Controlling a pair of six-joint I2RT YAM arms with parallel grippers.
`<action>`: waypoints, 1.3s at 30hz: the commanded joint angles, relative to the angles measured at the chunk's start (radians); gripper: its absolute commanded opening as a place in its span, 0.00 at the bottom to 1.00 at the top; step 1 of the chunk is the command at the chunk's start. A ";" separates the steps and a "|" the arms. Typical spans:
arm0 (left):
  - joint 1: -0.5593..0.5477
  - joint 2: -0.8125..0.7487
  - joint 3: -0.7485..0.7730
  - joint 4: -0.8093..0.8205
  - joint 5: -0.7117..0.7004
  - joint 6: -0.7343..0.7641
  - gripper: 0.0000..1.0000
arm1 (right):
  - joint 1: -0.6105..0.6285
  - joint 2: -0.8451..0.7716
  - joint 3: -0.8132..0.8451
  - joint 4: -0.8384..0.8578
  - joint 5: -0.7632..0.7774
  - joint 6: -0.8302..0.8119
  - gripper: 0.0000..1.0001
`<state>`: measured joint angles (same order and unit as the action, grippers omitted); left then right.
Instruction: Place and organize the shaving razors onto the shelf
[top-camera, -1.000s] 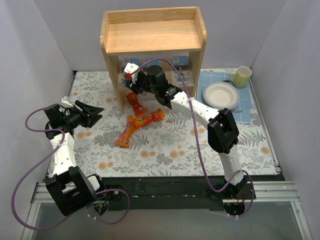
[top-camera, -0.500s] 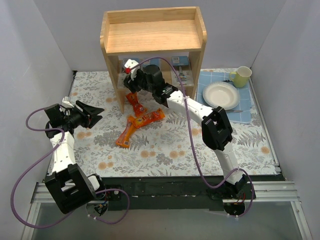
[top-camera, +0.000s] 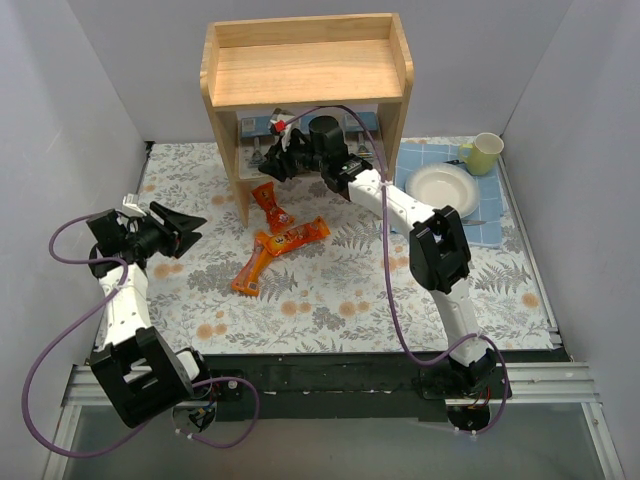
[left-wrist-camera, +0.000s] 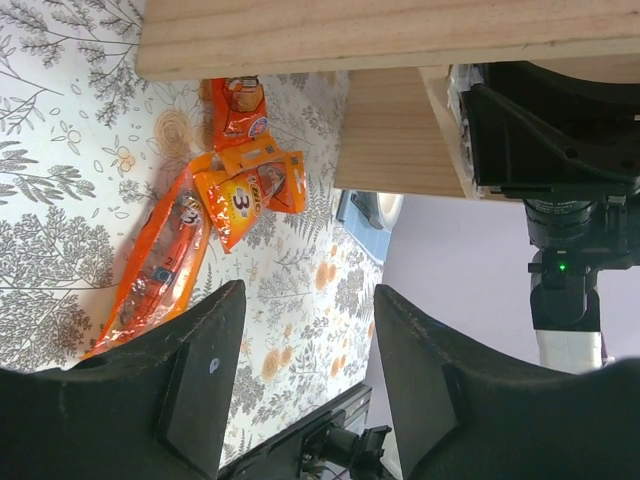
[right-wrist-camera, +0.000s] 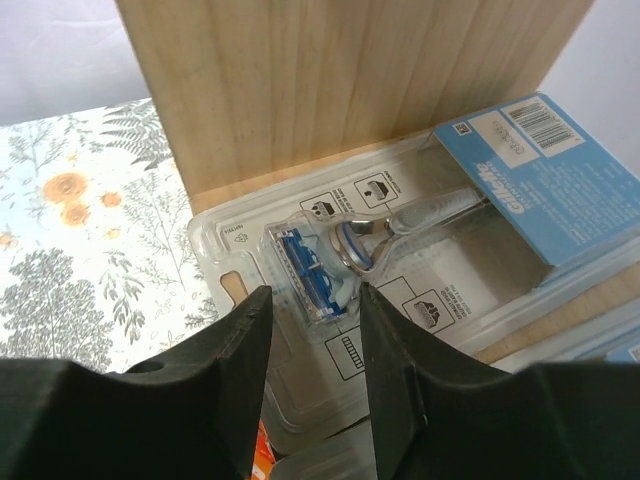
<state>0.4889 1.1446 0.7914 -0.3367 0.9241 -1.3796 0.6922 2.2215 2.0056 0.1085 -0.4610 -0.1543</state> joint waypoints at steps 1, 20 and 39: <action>0.022 -0.026 -0.024 -0.007 -0.002 0.031 0.54 | -0.023 0.050 0.041 -0.067 -0.108 -0.011 0.45; 0.094 -0.054 -0.040 -0.038 0.001 0.036 0.56 | 0.033 0.093 0.108 -0.020 -0.061 0.050 0.44; 0.093 -0.045 -0.084 0.024 0.016 -0.021 0.56 | 0.078 0.061 0.064 -0.046 -0.024 0.006 0.43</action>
<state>0.5770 1.1191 0.7124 -0.3458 0.9241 -1.3869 0.7090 2.2917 2.1071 0.0963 -0.4255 -0.1249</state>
